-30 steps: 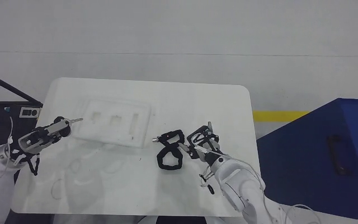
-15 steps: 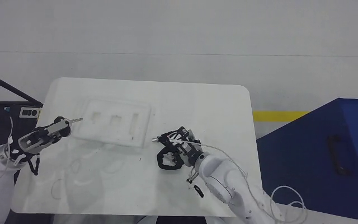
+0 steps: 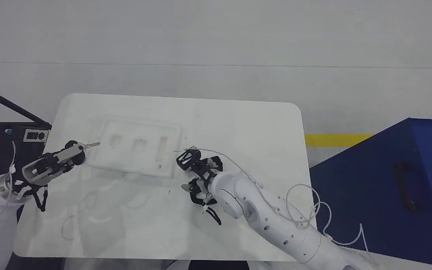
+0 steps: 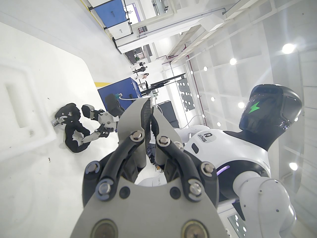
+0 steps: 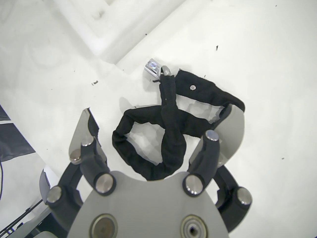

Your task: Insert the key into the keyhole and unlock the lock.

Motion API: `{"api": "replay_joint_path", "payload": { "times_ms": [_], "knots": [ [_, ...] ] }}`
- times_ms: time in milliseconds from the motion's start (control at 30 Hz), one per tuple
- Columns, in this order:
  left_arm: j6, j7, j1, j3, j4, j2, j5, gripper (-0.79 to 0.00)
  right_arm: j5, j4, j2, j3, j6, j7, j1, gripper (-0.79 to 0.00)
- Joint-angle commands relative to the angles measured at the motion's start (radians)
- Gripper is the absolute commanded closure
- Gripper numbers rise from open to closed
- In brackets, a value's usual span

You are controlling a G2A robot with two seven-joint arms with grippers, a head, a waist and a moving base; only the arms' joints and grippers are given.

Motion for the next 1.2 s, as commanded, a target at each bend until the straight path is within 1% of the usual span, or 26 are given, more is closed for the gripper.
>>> {"api": "replay_joint_path", "payload": {
  "times_ms": [0, 33, 67, 100, 133, 200, 300, 400, 433, 467, 567, 600, 633, 833, 967, 1033, 1167],
  "knots": [
    [0.000, 0.000, 0.000, 0.000, 0.000, 0.000, 0.000, 0.000, 0.005, 0.024, -0.010, -0.011, 0.000, 0.007, 0.014, -0.496],
    [0.000, 0.000, 0.000, 0.000, 0.000, 0.000, 0.000, 0.000, 0.008, 0.031, -0.015, -0.013, 0.001, 0.005, 0.018, -0.514],
    [0.000, 0.000, 0.000, 0.000, 0.000, 0.000, 0.000, 0.000, 0.007, 0.037, -0.018, -0.015, 0.002, 0.005, 0.021, -0.443],
    [0.000, 0.000, 0.000, 0.000, 0.000, 0.000, 0.000, 0.000, 0.003, 0.042, -0.021, -0.016, 0.003, 0.007, 0.025, -0.351],
    [0.000, 0.000, 0.000, 0.000, 0.000, 0.000, 0.000, 0.000, -0.006, 0.047, -0.023, -0.018, 0.006, 0.010, 0.027, -0.317],
    [0.000, 0.000, 0.000, 0.000, 0.000, 0.000, 0.000, 0.000, -0.021, 0.055, -0.027, -0.018, 0.013, 0.017, 0.030, -0.336],
    [0.000, 0.000, 0.000, 0.000, 0.000, 0.000, 0.000, 0.000, -0.052, 0.068, -0.033, -0.023, 0.027, 0.029, 0.034, -0.305],
    [0.000, 0.000, 0.000, 0.000, 0.000, 0.000, 0.000, 0.000, -0.072, 0.075, -0.040, -0.028, 0.038, 0.035, 0.034, -0.326],
    [0.000, 0.000, 0.000, 0.000, 0.000, 0.000, 0.000, 0.000, -0.076, 0.080, -0.042, -0.030, 0.037, 0.037, 0.035, -0.351],
    [0.000, 0.000, 0.000, 0.000, 0.000, 0.000, 0.000, 0.000, -0.083, 0.085, -0.045, -0.031, 0.038, 0.039, 0.037, -0.348],
    [0.000, 0.000, 0.000, 0.000, 0.000, 0.000, 0.000, 0.000, -0.097, 0.098, -0.052, -0.031, 0.045, 0.041, 0.039, -0.302],
    [0.000, 0.000, 0.000, 0.000, 0.000, 0.000, 0.000, 0.000, -0.098, 0.100, -0.055, -0.031, 0.045, 0.041, 0.039, -0.234],
    [0.000, 0.000, 0.000, 0.000, 0.000, 0.000, 0.000, 0.000, -0.099, 0.104, -0.057, -0.030, 0.044, 0.040, 0.039, 0.000],
    [0.000, 0.000, 0.000, 0.000, 0.000, 0.000, 0.000, 0.000, -0.121, 0.122, -0.063, -0.010, 0.047, 0.027, 0.029, 0.000],
    [0.000, 0.000, 0.000, 0.000, 0.000, 0.000, 0.000, 0.000, -0.099, 0.089, -0.052, 0.051, 0.020, -0.038, -0.006, 0.000],
    [0.000, 0.000, 0.000, 0.000, 0.000, 0.000, 0.000, 0.000, -0.115, 0.042, -0.037, 0.090, -0.023, -0.088, -0.039, 0.000],
    [0.000, 0.000, 0.000, 0.000, 0.000, 0.000, 0.000, 0.000, -0.129, -0.091, 0.005, 0.188, -0.166, -0.177, -0.153, 0.000]
  ]
}}
